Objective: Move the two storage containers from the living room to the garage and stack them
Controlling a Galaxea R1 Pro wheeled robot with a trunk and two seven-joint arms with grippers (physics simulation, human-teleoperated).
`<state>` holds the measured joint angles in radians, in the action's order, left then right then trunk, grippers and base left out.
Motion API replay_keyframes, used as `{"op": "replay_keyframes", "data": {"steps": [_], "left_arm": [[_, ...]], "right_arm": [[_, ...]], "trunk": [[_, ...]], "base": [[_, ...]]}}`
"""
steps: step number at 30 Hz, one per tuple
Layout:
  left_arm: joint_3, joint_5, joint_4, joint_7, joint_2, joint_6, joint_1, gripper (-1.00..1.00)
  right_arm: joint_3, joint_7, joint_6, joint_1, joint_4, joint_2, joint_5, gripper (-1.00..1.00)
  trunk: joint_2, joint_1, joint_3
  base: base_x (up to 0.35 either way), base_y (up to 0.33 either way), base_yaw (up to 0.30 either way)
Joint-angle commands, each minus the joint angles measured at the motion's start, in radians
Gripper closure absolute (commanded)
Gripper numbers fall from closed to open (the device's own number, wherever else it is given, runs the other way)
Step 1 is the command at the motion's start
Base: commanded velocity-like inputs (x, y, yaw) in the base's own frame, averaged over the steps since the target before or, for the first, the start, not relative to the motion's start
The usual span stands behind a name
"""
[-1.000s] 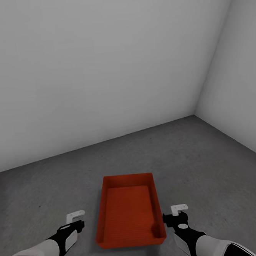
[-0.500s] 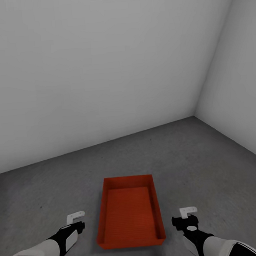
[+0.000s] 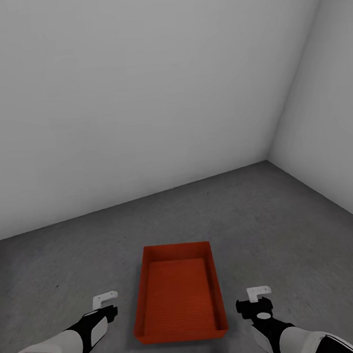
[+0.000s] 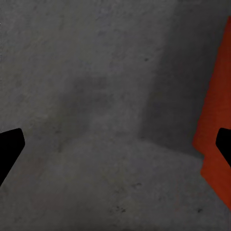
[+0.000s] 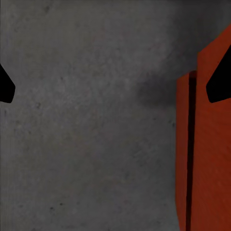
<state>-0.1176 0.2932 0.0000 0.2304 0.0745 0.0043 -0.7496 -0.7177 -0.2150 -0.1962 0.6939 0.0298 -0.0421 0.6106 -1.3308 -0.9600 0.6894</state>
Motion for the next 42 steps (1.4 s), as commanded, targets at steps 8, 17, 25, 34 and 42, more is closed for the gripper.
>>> {"op": "replay_keyframes", "data": {"steps": [8, 17, 25, 34, 42], "left_arm": [[-0.008, 0.009, 0.000, 0.001, -0.008, 0.002, 0.000, -1.00], [-0.008, 0.009, 0.000, 0.000, -0.009, 0.002, 0.000, -1.00], [-0.008, 0.009, 0.000, -0.003, -0.009, 0.002, 0.000, -1.00], [-0.008, 0.007, 0.000, -0.009, -0.008, -0.006, 0.000, -1.00], [-0.008, 0.007, -0.001, -0.008, -0.013, -0.009, 0.001, -1.00]], "right_arm": [[-0.008, 0.001, -0.007, -0.032, 0.002, -0.008, 0.009, -1.00], [-0.006, 0.000, -0.009, -0.061, 0.002, -0.009, 0.009, -1.00], [-0.006, 0.000, -0.011, -0.084, 0.002, -0.009, 0.011, -1.00], [-0.006, 0.000, -0.012, -0.085, 0.003, -0.009, 0.011, -1.00], [-0.006, 0.002, -0.014, -0.085, 0.002, -0.009, 0.013, -1.00]], "trunk": [[0.000, 0.000, 0.001], [0.000, 0.000, 0.001], [0.000, 0.000, 0.001], [0.000, 0.000, 0.001], [0.000, 0.000, 0.001]], "base": [[-0.056, 0.000, 0.000], [-0.315, 0.000, 0.000], [-0.345, 0.000, 0.000], [-0.299, 0.000, 0.000], [-0.044, 0.000, 0.000]]}}
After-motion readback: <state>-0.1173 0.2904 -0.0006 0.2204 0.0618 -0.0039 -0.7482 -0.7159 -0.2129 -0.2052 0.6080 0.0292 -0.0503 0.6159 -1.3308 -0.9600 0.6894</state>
